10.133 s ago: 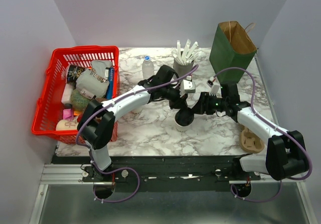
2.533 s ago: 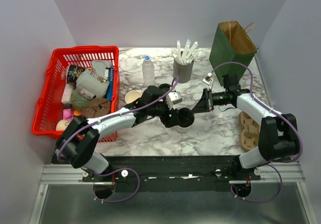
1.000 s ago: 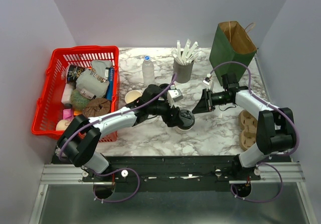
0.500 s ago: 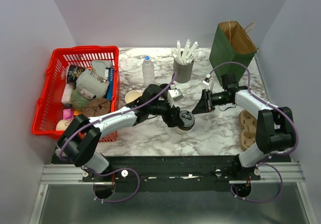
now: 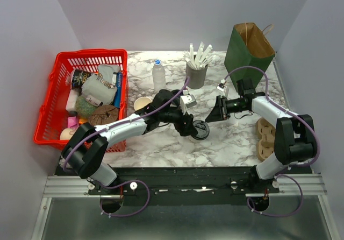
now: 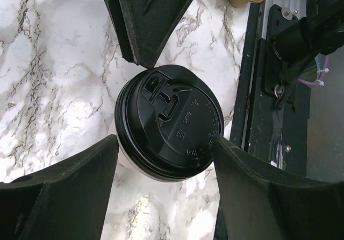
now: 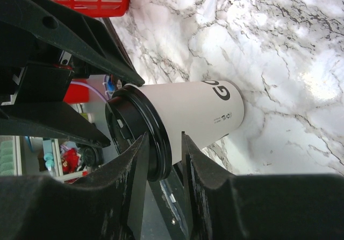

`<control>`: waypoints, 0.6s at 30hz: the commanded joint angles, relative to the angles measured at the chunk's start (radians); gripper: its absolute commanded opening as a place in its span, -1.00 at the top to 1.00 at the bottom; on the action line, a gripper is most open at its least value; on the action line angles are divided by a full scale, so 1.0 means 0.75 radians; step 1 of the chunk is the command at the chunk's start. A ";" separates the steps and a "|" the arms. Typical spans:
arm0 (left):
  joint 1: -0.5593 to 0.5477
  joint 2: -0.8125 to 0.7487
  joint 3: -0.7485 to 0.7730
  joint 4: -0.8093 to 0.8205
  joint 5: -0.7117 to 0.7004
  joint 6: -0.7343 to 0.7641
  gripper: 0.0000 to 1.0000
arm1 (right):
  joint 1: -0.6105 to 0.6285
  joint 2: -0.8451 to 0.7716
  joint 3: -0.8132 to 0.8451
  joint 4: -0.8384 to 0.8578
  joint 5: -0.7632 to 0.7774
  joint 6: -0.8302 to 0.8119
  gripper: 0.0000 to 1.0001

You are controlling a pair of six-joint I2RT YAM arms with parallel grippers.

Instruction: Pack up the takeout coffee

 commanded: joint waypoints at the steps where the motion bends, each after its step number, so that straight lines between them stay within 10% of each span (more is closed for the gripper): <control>1: -0.003 0.001 0.024 0.013 0.015 0.003 -0.58 | -0.002 0.005 0.032 -0.023 0.039 -0.015 0.21; 18: 0.064 -0.008 0.016 0.018 0.003 -0.024 -0.59 | -0.002 0.011 0.089 -0.009 0.035 -0.001 0.08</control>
